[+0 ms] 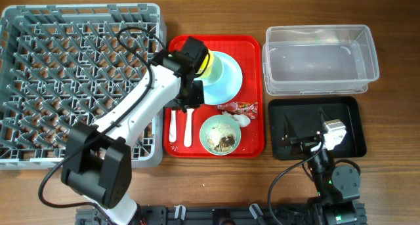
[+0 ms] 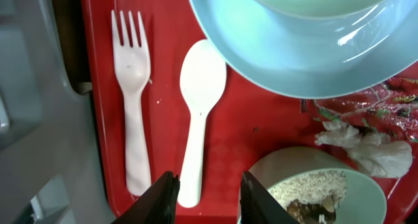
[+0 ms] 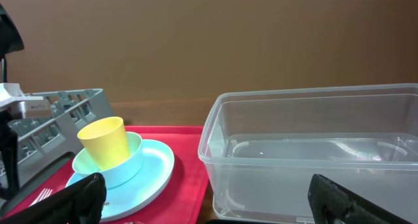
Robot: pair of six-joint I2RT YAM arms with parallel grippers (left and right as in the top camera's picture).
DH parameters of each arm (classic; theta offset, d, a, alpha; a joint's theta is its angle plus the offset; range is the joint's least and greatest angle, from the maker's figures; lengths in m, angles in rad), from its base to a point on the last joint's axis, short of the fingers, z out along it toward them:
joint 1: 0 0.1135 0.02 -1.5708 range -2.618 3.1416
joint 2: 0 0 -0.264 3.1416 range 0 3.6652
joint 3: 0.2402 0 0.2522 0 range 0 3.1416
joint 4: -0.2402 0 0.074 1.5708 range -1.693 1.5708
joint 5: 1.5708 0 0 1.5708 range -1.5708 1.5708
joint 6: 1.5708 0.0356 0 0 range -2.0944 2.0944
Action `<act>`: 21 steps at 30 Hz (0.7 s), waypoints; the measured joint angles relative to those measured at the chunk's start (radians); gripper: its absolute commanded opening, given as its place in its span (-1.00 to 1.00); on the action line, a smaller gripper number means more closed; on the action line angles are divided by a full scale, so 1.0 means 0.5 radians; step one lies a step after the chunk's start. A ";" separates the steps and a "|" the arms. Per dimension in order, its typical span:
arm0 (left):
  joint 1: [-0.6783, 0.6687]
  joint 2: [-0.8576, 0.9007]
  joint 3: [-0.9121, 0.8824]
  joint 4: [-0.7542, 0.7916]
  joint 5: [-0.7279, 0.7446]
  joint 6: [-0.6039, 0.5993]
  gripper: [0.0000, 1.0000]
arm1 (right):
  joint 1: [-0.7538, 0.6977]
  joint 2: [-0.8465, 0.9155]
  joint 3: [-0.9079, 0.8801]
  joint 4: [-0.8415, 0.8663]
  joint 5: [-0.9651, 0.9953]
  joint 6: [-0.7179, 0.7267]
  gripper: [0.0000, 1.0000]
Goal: Sort waste into correct bins and load items into the dishwasher rack
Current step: 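Reach the left gripper down to the white spoon on the red tray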
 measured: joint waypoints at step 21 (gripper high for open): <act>-0.018 0.009 -0.533 0.585 -0.049 -0.079 -0.29 | 0.000 0.000 0.000 0.001 0.000 0.000 0.99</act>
